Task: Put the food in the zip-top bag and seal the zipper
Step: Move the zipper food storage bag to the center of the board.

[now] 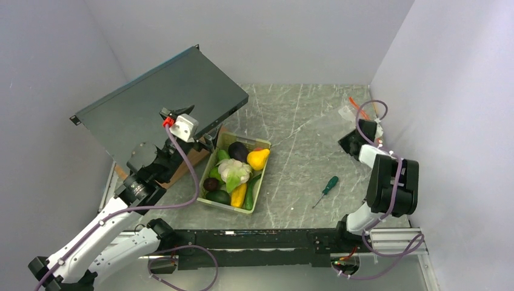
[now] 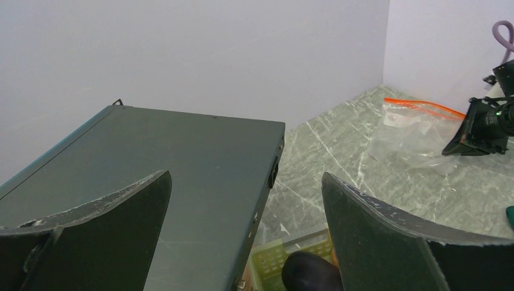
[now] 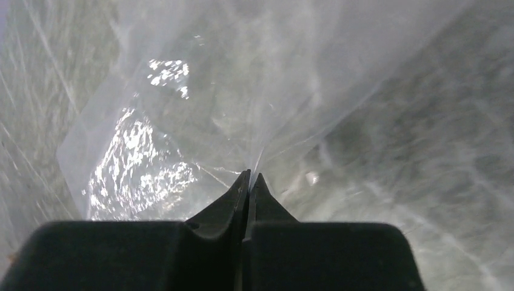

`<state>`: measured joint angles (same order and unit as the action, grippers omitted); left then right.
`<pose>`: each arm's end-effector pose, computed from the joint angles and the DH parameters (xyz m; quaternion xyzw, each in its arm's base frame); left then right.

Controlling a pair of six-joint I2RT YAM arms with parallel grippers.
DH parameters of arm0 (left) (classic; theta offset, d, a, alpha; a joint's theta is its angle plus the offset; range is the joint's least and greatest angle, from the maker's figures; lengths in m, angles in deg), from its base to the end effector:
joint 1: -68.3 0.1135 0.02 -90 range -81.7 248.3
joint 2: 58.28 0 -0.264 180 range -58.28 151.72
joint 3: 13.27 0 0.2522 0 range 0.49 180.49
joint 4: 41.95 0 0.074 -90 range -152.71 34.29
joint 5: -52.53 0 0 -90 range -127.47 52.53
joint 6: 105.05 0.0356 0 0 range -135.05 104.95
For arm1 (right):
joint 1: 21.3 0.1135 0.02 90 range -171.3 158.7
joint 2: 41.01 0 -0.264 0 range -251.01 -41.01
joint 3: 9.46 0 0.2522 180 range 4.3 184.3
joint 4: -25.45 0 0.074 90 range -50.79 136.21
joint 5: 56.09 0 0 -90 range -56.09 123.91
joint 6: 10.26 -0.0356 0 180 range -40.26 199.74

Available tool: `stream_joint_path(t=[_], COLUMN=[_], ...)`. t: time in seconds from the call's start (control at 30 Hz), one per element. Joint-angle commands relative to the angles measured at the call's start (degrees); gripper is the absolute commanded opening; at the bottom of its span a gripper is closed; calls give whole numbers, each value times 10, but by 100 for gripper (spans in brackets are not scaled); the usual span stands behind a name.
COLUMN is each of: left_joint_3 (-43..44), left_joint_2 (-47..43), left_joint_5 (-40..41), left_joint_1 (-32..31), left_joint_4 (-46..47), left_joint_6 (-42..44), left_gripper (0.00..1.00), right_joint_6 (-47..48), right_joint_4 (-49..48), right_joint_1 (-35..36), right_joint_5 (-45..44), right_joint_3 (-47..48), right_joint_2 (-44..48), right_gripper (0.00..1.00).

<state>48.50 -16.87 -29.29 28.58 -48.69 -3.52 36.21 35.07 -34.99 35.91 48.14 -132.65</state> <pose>0.1299 -0.1013 0.4016 0.2162 0.5803 -0.1481 0.7711 0.3071 -0.0735 0.1606 0.4341 0.8103 0.1168 0.3760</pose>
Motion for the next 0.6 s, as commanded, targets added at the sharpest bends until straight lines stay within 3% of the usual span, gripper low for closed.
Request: stream_joint_path(t=[0.0,0.37,0.57], left_joint_3=[15,15,16], left_joint_2=[3,10,14], left_joint_5=[-6,-3,-4], left_joint_1=[-2,-1,-2], left_joint_4=[12,11,9], left_joint_6=[7,8,7], left_gripper=[100,100,100], right_joint_6=[41,-9,-36], right_joint_4=[6,92,122], right_joint_1=[89,268,330], right_joint_5=[-67,-155,-78], right_joint_3=[-2,-111,-186], right_joint_2=[60,240,352], right_gripper=[0,0,7])
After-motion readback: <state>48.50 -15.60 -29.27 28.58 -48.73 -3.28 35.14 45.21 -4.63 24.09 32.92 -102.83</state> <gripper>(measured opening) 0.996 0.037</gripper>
